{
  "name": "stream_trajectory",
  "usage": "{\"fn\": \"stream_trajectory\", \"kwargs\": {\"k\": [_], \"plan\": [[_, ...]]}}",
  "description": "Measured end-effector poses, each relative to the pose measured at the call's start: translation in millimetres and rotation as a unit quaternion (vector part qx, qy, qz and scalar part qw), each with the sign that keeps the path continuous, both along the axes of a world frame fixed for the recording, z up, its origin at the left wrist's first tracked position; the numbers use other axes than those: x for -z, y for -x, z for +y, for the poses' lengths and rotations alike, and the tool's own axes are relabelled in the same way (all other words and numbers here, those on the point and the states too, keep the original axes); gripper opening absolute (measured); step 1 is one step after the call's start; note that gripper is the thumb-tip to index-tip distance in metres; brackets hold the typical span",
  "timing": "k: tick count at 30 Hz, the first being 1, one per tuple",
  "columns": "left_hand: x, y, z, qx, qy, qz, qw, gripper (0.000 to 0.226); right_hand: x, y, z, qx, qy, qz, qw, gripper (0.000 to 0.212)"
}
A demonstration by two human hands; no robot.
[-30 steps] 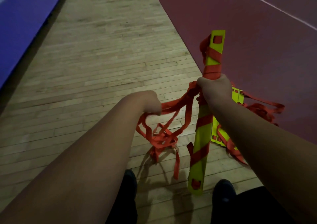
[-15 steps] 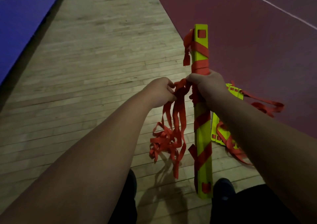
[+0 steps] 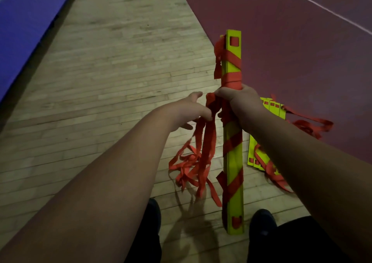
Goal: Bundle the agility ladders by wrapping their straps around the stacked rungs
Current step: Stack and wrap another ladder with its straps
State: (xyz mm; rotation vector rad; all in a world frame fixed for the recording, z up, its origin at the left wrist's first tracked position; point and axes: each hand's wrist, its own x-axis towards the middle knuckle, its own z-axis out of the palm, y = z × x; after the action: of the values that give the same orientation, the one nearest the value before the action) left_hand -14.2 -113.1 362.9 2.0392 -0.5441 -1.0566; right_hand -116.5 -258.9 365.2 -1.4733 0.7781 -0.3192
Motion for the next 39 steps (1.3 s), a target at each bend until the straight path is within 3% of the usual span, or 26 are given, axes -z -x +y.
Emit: {"fn": "stream_trajectory", "kwargs": {"k": [5,10,16,22,27,29,34,37,39], "plan": [[4,-1,-3,-0.034,0.073,-0.007,0.997,0.051,-4,4,4,-0.045,-0.006,0.006,0.999,0.022],[6,-2,-4,-0.077,0.124,0.039,0.989,0.065,-2,3,1,-0.037,0.019,-0.010,0.999,0.026],[1,-5,-1,-0.097,0.155,0.095,0.979,0.039,1,1,-1,-0.023,0.063,-0.019,0.998,0.034],[-8,-4,2,-0.126,0.225,0.184,0.949,0.024,-3,1,-4,-0.005,0.046,-0.046,0.998,0.031],[-16,-3,-2,-0.227,0.311,0.228,0.894,0.022,-7,3,0,-0.030,0.036,-0.044,0.998,0.035],[-20,-3,-1,-0.232,0.319,0.235,0.888,0.026,-6,4,1,-0.040,0.042,-0.042,0.997,0.036],[-29,2,5,-0.138,0.196,0.180,0.954,0.028,-8,5,-1,-0.024,0.041,-0.028,0.998,0.037],[-28,0,4,-0.058,0.071,0.074,0.993,0.055,-11,7,1,-0.030,0.036,-0.037,0.998,0.031],[-22,-6,5,-0.044,0.011,0.003,0.999,0.070,-11,8,5,-0.055,0.052,-0.035,0.997,0.027]]}}
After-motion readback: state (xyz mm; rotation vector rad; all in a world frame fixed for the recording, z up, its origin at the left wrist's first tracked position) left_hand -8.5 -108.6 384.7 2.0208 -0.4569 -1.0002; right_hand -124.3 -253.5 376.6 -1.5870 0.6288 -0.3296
